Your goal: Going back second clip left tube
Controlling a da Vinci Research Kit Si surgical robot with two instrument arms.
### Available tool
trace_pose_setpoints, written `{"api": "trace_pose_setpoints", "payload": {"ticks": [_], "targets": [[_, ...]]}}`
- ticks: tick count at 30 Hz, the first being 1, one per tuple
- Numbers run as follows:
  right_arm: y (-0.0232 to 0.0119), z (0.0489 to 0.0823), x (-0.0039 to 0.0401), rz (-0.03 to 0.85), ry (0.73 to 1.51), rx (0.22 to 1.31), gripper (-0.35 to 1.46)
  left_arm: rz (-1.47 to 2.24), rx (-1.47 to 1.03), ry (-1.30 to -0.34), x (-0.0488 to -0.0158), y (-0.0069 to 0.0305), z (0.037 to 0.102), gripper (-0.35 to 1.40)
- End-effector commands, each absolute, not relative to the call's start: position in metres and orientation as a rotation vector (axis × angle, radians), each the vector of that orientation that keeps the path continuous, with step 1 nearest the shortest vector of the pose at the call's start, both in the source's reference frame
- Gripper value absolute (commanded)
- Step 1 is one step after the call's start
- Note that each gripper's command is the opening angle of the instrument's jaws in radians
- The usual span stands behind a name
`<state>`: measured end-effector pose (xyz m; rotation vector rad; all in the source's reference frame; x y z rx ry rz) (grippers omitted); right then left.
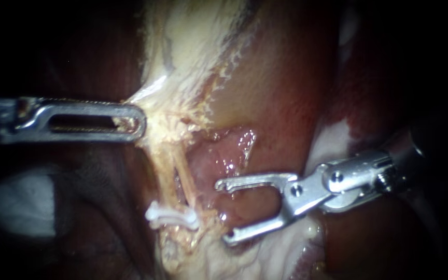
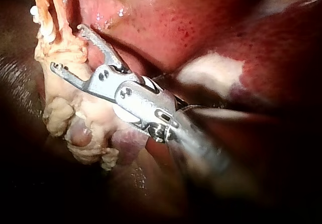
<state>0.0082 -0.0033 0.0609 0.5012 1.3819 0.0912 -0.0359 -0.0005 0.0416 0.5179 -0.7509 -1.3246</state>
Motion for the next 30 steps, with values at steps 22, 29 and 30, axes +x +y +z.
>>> {"api": "trace_pose_setpoints", "payload": {"ticks": [22, 29, 30], "targets": [[0.0005, 0.0553, 0.0015, 0.077, 1.444, 0.397, 0.59, -1.308, 0.521, -0.762, -0.0381, -0.0022, 0.0463, -0.35], [0.0006, 0.0555, 0.0017, 0.078, 1.443, 0.396, 0.60, -1.292, 0.549, -0.771, -0.0419, -0.0028, 0.0490, -0.35], [0.0006, 0.0555, 0.0017, 0.078, 1.443, 0.396, 0.60, -1.291, 0.550, -0.771, -0.0423, -0.0028, 0.0493, -0.35]]}}
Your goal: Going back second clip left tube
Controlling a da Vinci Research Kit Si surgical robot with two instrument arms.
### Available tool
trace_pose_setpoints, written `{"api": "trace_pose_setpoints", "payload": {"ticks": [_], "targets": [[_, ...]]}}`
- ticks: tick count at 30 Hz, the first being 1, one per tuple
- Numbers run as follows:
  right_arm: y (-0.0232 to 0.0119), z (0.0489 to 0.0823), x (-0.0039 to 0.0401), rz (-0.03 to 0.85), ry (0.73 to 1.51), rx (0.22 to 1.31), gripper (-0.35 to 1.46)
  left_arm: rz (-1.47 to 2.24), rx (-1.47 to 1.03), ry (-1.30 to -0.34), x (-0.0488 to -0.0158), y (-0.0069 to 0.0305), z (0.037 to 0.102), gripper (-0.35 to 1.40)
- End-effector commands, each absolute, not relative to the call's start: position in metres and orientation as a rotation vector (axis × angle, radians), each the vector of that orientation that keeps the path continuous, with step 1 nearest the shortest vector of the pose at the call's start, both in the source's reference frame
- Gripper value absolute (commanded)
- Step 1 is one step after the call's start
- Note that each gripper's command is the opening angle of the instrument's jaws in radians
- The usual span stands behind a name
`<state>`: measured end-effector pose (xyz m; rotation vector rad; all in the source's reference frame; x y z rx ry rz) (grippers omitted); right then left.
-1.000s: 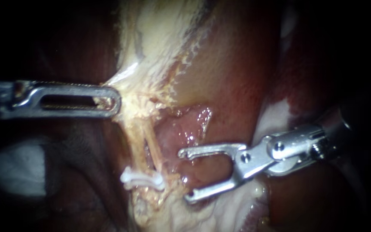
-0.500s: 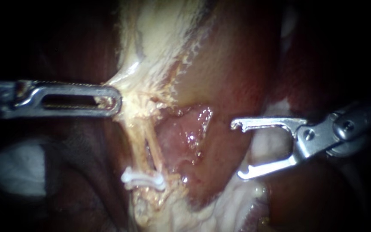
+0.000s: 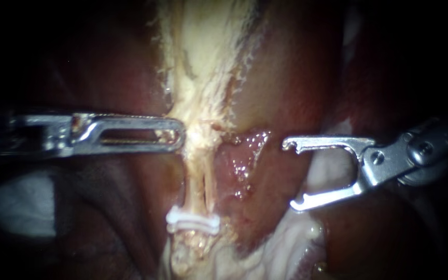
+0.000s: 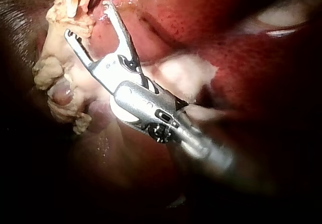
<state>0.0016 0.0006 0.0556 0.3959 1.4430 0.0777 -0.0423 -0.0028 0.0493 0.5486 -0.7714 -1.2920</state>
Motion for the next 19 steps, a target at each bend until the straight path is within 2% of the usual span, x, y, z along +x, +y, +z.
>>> {"api": "trace_pose_setpoints", "payload": {"ticks": [1, 19], "targets": [[0.0006, 0.0555, 0.0017, 0.078, 1.443, 0.396, 0.60, -1.288, 0.554, -0.769, -0.0428, -0.0029, 0.0495, -0.35], [0.0006, 0.0555, 0.0018, 0.079, 1.443, 0.396, 0.60, -1.284, 0.556, -0.767, -0.0432, -0.0032, 0.0496, -0.35]]}}
